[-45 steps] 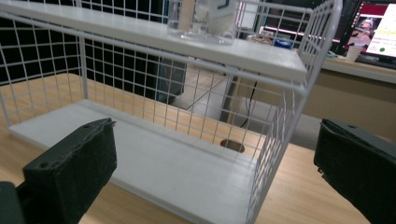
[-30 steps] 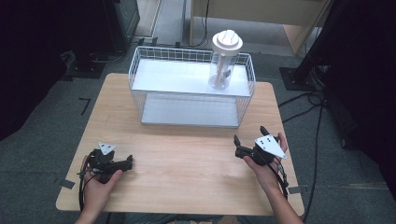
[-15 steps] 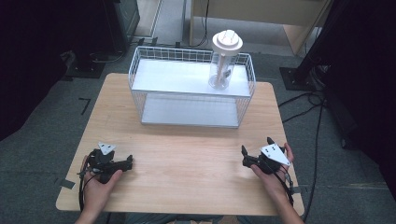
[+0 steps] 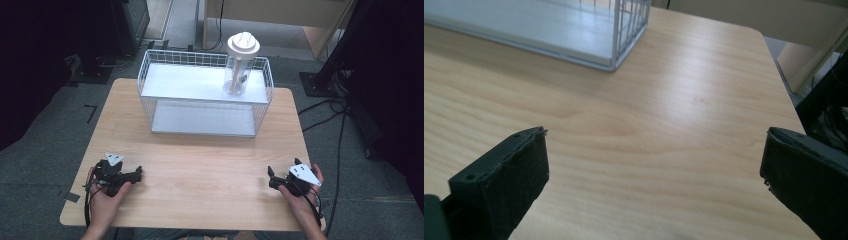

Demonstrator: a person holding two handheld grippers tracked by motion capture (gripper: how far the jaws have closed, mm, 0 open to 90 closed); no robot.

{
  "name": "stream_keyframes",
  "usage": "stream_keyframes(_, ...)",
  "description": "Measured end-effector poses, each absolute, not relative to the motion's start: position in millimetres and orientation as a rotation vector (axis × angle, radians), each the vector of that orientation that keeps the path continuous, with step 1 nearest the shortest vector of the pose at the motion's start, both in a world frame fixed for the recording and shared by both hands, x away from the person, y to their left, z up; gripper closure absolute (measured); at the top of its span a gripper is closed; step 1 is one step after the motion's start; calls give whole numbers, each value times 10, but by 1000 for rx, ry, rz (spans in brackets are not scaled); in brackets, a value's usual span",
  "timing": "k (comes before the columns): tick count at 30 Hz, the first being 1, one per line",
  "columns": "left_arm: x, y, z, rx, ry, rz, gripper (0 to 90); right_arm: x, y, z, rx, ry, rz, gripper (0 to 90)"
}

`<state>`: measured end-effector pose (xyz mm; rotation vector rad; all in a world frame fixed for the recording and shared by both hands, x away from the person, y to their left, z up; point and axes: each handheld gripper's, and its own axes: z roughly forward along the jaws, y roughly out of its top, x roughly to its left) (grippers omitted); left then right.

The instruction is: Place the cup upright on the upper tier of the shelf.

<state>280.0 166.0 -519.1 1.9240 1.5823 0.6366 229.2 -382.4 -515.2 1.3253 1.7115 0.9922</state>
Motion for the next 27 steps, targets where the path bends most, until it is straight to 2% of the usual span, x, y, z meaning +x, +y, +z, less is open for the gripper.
stream_keyframes(18,2800,1661,-5192,1924,1581,639,0,1908,-4104,-5251,1511,1838,709,0)
stream_keyframes(27,2799,1660,-5192,1924,1581,638,0,1950,-4202,-5266,1653,1917,823,0)
